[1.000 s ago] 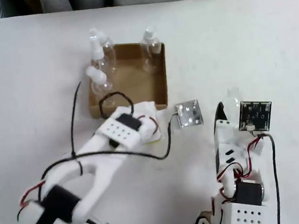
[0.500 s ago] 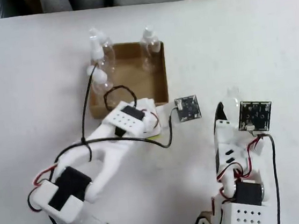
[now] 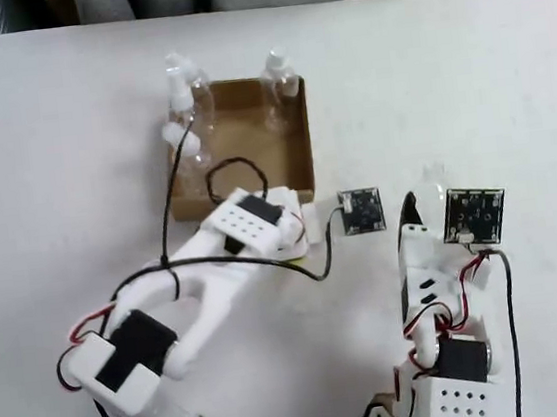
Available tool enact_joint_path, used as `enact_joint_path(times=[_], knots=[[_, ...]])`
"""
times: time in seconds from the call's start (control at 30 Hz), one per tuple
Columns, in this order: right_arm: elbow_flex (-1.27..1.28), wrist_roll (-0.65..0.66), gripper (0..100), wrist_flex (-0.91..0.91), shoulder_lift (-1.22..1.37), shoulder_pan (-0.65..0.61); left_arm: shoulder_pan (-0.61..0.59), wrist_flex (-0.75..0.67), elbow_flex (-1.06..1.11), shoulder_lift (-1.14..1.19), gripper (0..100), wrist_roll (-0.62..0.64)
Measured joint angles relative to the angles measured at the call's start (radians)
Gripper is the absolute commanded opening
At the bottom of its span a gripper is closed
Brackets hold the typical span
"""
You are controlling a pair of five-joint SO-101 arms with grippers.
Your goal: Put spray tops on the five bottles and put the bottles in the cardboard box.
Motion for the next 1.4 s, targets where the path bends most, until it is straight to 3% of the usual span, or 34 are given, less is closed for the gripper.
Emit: enact_joint_path(times=[0.23,0.4,0.63,0.83,1.03,1.23,1.4], knots=[[0.000,0.000,2.0,0.000,0.000,-0.002,0.043,0.161,-0.026,-0.002,2,0.028],[0.000,0.000,2.1,0.000,0.000,-0.002,0.044,0.247,-0.026,-0.029,2,0.150],[0.000,0.000,2.2,-0.028,0.000,-0.002,-0.040,0.199,0.160,-0.249,2,0.296],[0.066,0.000,2.1,-0.285,0.000,-0.087,-0.144,0.095,0.328,-0.428,2,0.394],[0.098,0.000,1.8,-0.623,0.003,-0.187,-0.155,0.032,0.473,-0.624,2,0.417],[0.100,0.000,1.7,-0.812,0.003,-0.301,-0.170,0.031,0.562,-0.864,2,0.485],[0.084,0.000,1.7,-0.887,0.003,-0.431,-0.272,0.046,0.563,-1.083,2,0.608]])
